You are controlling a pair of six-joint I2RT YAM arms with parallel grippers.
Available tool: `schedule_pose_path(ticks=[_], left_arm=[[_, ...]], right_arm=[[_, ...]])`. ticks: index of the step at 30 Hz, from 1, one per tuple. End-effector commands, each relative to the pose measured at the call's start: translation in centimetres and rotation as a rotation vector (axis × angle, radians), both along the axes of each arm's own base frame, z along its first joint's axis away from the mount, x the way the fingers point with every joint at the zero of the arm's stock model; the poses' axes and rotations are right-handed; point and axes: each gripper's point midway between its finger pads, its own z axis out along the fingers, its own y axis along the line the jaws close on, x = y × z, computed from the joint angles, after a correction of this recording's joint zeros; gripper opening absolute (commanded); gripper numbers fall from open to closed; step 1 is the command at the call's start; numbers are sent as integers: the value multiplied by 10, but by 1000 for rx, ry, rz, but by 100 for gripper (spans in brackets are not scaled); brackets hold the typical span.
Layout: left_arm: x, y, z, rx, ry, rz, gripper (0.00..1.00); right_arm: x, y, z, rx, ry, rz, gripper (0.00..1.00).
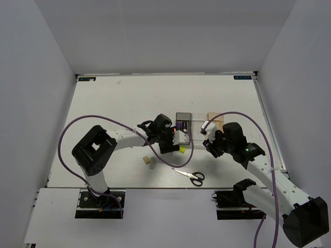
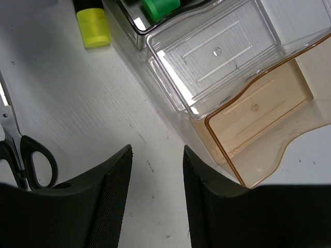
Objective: Sort the stationery into containers
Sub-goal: Pick up the pen from the center of the board.
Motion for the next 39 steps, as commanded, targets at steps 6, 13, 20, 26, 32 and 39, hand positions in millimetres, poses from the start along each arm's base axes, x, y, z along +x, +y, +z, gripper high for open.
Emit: schedule_pose_path(ticks=[6,13,20,26,32,39], left_arm=[[-21,-2,-10,17,48,-44,61],[-35,6,-22,38,77,-30,40],[-57,25,-26,65,76,-5,18],[-65,34,-6,54,30,25,10],[-57,24,46,-82,-12,114,6],[-13,-12,110,-265,52,410,1]], right_arm=[[2,3,9,26,-17,9,48],[1,4,14,46,-28,11,48],[0,3,19,61,-38,6,48],[-2,4,23,80,-45,12,48],[-2,4,26,89,-52,11,48],[0,2,26,88,-56,1,48]])
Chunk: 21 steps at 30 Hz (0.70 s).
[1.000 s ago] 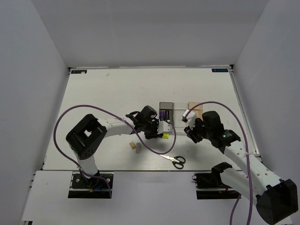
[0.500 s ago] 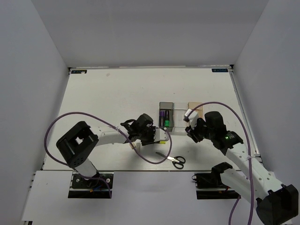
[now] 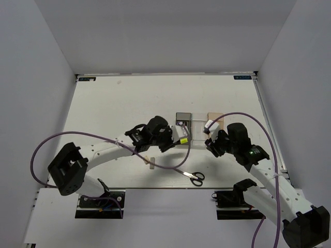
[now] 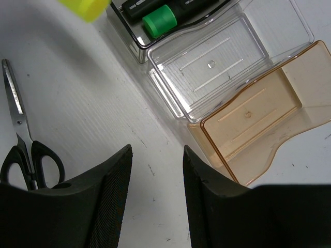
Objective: Sort the stationery into containers
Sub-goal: Pick up the pen from the center of the board, then place the pen in the storage box.
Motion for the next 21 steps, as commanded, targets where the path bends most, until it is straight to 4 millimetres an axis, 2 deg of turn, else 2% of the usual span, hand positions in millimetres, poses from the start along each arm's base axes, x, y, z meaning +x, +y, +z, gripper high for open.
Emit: schedule_pose_path(ticks=[1,2,3,4,5,6,7,8,9,10,11,12,13,15,17,18,21], left_arm=[[35,-24,50,-114,50,220,1],[47,-36,76,-186,88,314,1],[56,-39,65,-158,117,371,1],[69,-50,85,-166,115,392,1],[76,-56,76,-189,200,509,1],[80,-56,71,-167,221,554,1],[101,-59,68,-175,219,667,1],[110,-62,81,-221,248,743,1],[112,-61,79,-220,286,798,1],[126,-65,72,-212,281,857,1],[129,-62,79,-197,292,898,1],[137,-67,76,-215,309,953,1],[137,-66,81,-224,313,971,1],[137,-65,69,-212,344,1030,1],[137,-64,70,-242,355,1060,1],[134,-59,59,-232,363,1074,1],[127,-53,47,-231,392,1110,1]], right_arm=[[1,1,10,21,-14,-4,48],[2,1,11,26,-17,-7,48],[2,0,11,26,-16,-16,48],[3,0,12,27,-20,-18,48],[4,-1,12,26,-21,-24,48],[4,-1,13,28,-24,-26,48],[4,-2,13,26,-22,-32,48],[5,-3,13,24,-25,-37,48],[5,-3,15,30,-29,-40,48],[6,-4,15,27,-35,-46,48],[6,-6,15,23,-35,-58,48],[8,-8,16,23,-43,-70,48],[8,-9,15,21,-42,-74,48],[10,-12,16,19,-48,-94,48],[12,-14,17,20,-55,-107,48],[12,-14,19,23,-60,-109,48],[13,-16,18,20,-58,-115,48]])
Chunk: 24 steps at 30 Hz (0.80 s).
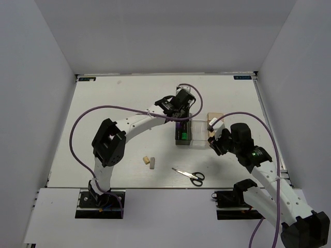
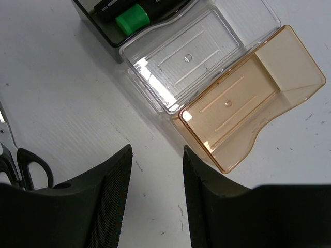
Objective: Sort the stationery into containers
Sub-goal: Place the pen in the storage box.
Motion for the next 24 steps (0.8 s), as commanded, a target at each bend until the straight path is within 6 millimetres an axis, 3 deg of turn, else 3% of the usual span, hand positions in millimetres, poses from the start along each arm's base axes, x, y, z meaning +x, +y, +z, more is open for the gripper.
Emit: schedule_pose_path(ticks=[1,10,11,12,15,20,23,24], left_arm=[[-10,14,8,-46,19,114,1],[-22,3,-18,-53,87,90,4],[-21,3,-17,-55,85,93,9],[-22,2,-18,-58,90,91,24],[-22,-1,-15,-66,85,84,50],[-21,-3,-4,-77,82,81,63],[-20,-1,5,-88,71,83,63],[-22,-1,6,-88,68,77,48]], right_arm=[[6,-3,9,11,-27,-33,48],[6,-4,9,16,-20,-37,48],[5,-3,9,19,-21,-31,51],[4,-3,7,19,-11,-31,54],[3,-3,7,20,0,-27,56],[2,-1,8,26,7,-14,57],[-1,2,8,35,22,-1,57],[-3,3,9,37,27,12,53]])
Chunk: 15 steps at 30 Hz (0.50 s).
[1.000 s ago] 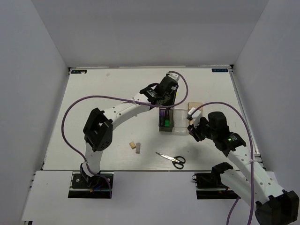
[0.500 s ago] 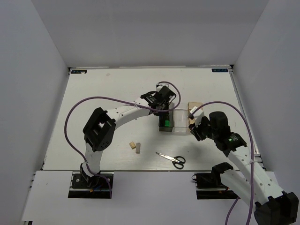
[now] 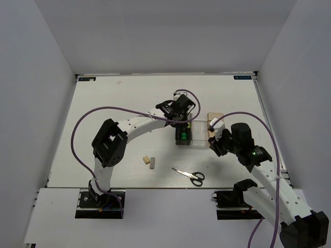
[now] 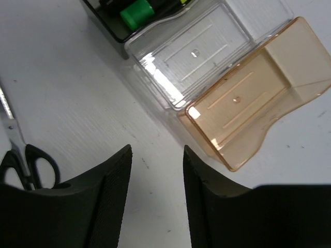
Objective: Sort the stationery into containers
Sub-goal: Place the pen in the storage box, then pick up the stationery from the center of the board.
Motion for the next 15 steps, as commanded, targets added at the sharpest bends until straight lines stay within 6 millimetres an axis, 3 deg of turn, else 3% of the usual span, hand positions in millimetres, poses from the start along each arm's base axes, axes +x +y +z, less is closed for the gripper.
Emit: schedule_pose_path(ticks=[1,2,3,5,7,8,9,10,11,12,13,14,15], left_arm=[[-1,-4,36,-61,-52,-14,34],[-1,-2,58,-98,-97,-18,17],[-6,4,54,-67,-105,-41,0],[-16,21,91,-91,-178,-48,0],[-35,56,84,-31,-181,-55,2],[-55,89,60,51,-127,-60,8],[-62,107,73,39,-146,-49,22],[-72,125,63,83,-115,-43,55],[-84,157,69,82,-133,1,66],[-101,183,45,158,-80,18,75],[-113,204,24,200,-41,53,85],[-113,226,43,160,-114,121,87],[-124,250,26,216,-90,177,94]], right_arm=[[-9,13,11,58,27,67,46],[-11,17,14,68,29,91,37],[-16,21,13,75,47,123,16],[-30,39,20,146,94,230,0],[-47,59,20,214,220,321,0],[-44,67,34,230,214,345,0],[-52,76,34,228,254,389,3],[-52,84,28,208,321,406,8],[-53,89,25,195,339,420,13],[-52,101,38,193,329,441,24],[-53,114,27,155,365,461,30],[-59,126,25,136,374,499,36],[-57,146,26,116,421,488,44]])
